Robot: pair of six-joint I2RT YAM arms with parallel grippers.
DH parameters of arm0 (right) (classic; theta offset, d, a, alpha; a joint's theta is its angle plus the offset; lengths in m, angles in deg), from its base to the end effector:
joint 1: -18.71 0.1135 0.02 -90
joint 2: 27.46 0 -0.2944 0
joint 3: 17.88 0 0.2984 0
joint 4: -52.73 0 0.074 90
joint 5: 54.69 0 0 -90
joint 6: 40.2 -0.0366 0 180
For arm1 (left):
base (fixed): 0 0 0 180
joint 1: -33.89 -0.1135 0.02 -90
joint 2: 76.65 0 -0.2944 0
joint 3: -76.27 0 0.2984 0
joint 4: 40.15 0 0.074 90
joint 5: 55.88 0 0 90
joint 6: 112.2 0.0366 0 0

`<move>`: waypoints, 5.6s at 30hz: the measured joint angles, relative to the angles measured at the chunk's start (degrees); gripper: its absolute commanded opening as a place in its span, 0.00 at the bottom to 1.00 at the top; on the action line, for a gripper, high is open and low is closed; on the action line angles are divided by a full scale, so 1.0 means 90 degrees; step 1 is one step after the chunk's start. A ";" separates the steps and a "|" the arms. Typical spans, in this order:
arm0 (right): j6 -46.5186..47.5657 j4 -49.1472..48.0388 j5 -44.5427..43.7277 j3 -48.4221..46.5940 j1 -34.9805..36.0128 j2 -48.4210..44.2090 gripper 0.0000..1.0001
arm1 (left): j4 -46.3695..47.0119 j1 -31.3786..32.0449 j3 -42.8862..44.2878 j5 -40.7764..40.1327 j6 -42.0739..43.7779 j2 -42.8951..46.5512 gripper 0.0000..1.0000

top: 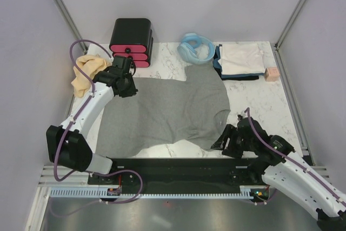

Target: Fold and stack the t-shirts

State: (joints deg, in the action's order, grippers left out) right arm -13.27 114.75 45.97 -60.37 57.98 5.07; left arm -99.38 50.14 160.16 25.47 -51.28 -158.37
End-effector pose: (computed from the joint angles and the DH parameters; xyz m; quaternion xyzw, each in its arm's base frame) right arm 0.0989 0.0896 0.2367 0.1646 0.9276 0.3072 0.1345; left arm 0.3238 -0.0887 0.3237 -0.1281 0.9479 -0.0422 0.2887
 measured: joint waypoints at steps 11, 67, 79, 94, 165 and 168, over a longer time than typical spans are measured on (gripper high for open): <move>-0.0168 -0.0495 0.0129 0.0597 0.0000 0.0391 0.68 | 0.0010 0.0109 0.0046 0.0024 0.0002 -0.0143 0.22; 0.0544 -0.2557 0.0143 0.0678 0.0000 0.2968 0.00 | -0.0083 0.0109 -0.0007 -0.0435 0.0007 0.0180 0.22; 0.0996 -0.1498 -0.0359 -0.0372 0.0000 0.2873 0.50 | -0.0087 0.0109 -0.0056 -0.0483 0.0010 0.0182 0.22; 0.0833 -0.1224 -0.0323 0.0219 0.0000 0.2351 0.54 | -0.0080 0.0109 -0.0160 -0.0493 0.0012 0.0180 0.22; 0.3351 0.0539 -0.2395 -0.5331 -0.0554 0.6122 0.00 | -0.0058 0.0109 -0.0522 -0.0481 0.0121 0.0136 0.22; 0.3587 0.0403 -0.2407 -0.5960 -0.0714 0.6632 0.00 | -0.0058 0.0109 -0.0551 -0.0481 0.0121 0.0163 0.22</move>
State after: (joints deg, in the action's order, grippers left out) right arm 19.02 118.38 24.31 -114.01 51.55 64.76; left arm -99.91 51.12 155.20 21.14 -50.19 -156.90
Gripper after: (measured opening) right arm 0.010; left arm 0.220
